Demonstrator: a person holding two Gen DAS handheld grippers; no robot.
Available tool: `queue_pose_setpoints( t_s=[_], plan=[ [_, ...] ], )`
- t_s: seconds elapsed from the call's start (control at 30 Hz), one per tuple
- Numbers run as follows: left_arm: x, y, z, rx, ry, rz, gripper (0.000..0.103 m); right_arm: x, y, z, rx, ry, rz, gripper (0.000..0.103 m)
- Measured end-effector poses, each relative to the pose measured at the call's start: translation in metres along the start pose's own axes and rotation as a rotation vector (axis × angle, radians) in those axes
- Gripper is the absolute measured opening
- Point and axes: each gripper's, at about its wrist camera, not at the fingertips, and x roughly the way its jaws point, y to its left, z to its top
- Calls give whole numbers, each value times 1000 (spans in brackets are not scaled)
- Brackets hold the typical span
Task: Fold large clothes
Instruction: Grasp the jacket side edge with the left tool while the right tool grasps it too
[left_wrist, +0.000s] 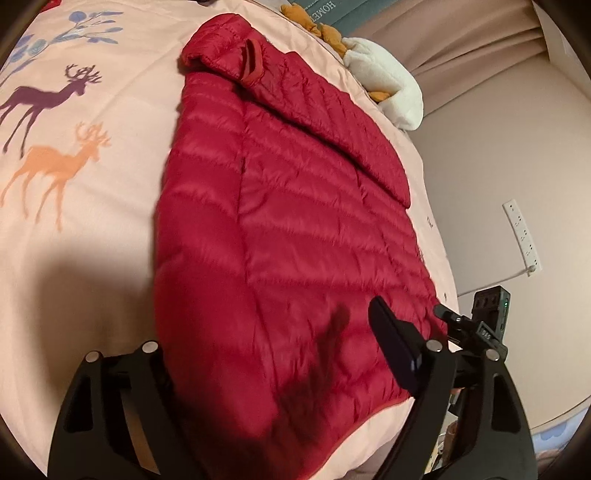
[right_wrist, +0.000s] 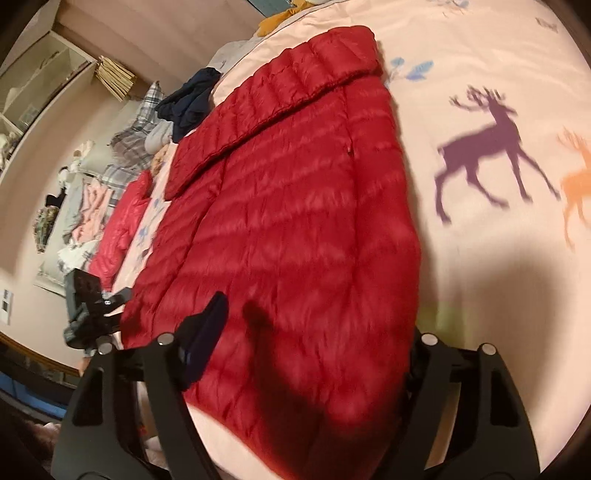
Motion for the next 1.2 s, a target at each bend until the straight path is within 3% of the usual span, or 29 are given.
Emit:
queue_pose_setpoints(
  t_s=[0.17,0.33,0.4,0.5,0.6,0.67,0.77,1.2],
  plan=[
    [2,0,-3,21,-5,15,78,5,0,-5,11,-15,11,77],
    [1,10,4,-57,-7,-83,58,16,11,3,14,2,-10,58],
    [0,12,4,-66,-11,-95,53,18,17,3,6,-5,-17,51],
    [-2,21,4,-108,-12,-109,37,15,22,3,-9,-24,-30,37],
    [-3,28,5,-145,-13,-121,28,10,24,4,-9,-39,-30,31],
    [-5,28,5,-157,-28,-111,26,8,24,5,-2,-44,-32,22],
    [-10,23,5,-155,-46,-121,22,4,26,4,-2,-59,-21,19],
    [-45,-12,11,-85,-120,-228,16,-32,57,9,-64,-147,146,14]
  ],
)
